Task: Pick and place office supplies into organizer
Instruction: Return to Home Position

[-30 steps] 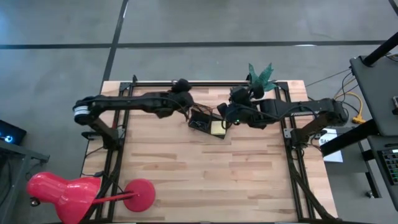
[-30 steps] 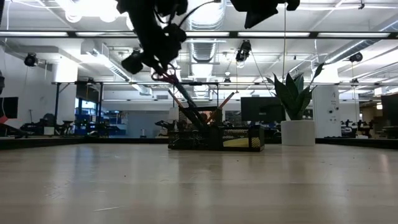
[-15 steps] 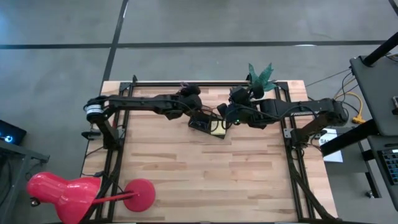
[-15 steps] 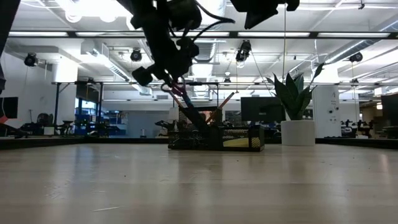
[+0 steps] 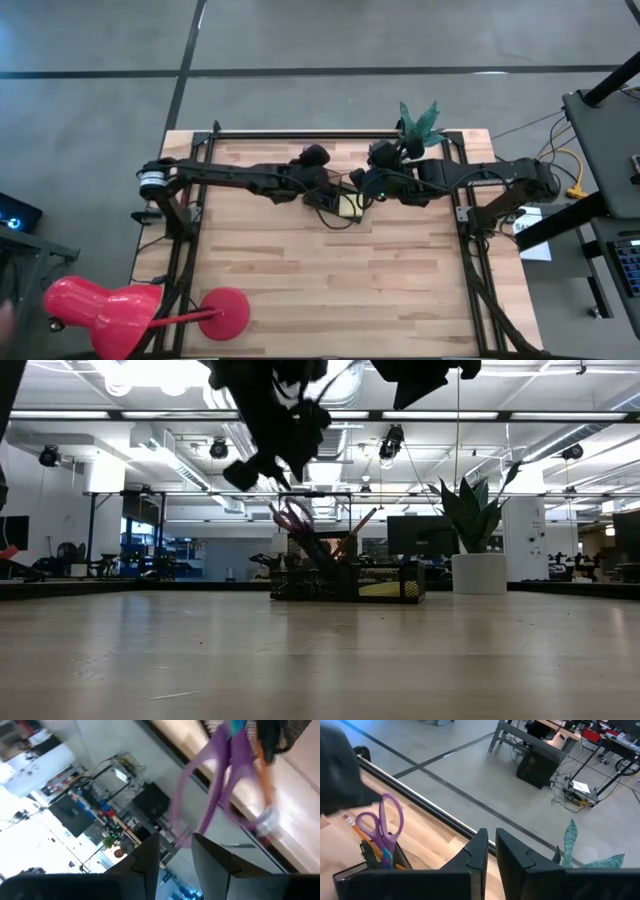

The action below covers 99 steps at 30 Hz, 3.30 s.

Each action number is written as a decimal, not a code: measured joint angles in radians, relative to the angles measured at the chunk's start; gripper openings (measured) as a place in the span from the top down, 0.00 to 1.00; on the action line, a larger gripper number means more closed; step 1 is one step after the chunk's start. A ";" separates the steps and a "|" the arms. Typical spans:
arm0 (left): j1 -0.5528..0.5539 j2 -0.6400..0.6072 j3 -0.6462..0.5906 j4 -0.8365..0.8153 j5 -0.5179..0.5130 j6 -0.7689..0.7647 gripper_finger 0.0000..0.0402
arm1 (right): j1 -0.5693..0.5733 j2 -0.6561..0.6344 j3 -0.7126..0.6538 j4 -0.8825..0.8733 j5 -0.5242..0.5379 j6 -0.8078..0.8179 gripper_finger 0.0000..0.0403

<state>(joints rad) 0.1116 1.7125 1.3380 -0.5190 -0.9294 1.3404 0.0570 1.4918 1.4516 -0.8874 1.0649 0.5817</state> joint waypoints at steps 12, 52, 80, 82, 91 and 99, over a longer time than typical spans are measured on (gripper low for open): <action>-0.053 -0.229 -0.004 -0.001 -0.169 -0.538 0.75 | 0.000 0.000 -0.004 -0.037 -0.018 0.000 0.93; -0.138 -1.043 -0.667 0.512 0.950 -1.614 0.75 | -0.048 -0.981 -0.713 0.358 -0.813 -0.105 0.93; -0.131 -1.704 -1.328 0.886 0.959 -1.680 0.75 | -0.049 -1.488 -1.272 0.868 -1.006 -0.172 0.93; -0.129 -1.688 -1.324 0.812 0.925 -1.708 0.75 | -0.048 -1.484 -1.298 0.909 -0.996 -0.156 0.93; -0.111 -1.633 -1.330 0.785 0.816 -1.831 0.75 | -0.051 -1.491 -1.442 0.964 -0.991 -0.093 0.93; -0.112 -1.618 -1.330 0.789 0.822 -1.832 0.75 | -0.051 -1.491 -1.442 0.914 -1.072 -0.121 0.93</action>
<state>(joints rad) -0.0002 0.0948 0.0078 0.2703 -0.1070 -0.4915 0.0065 0.0004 0.0093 0.0264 -0.0067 0.4604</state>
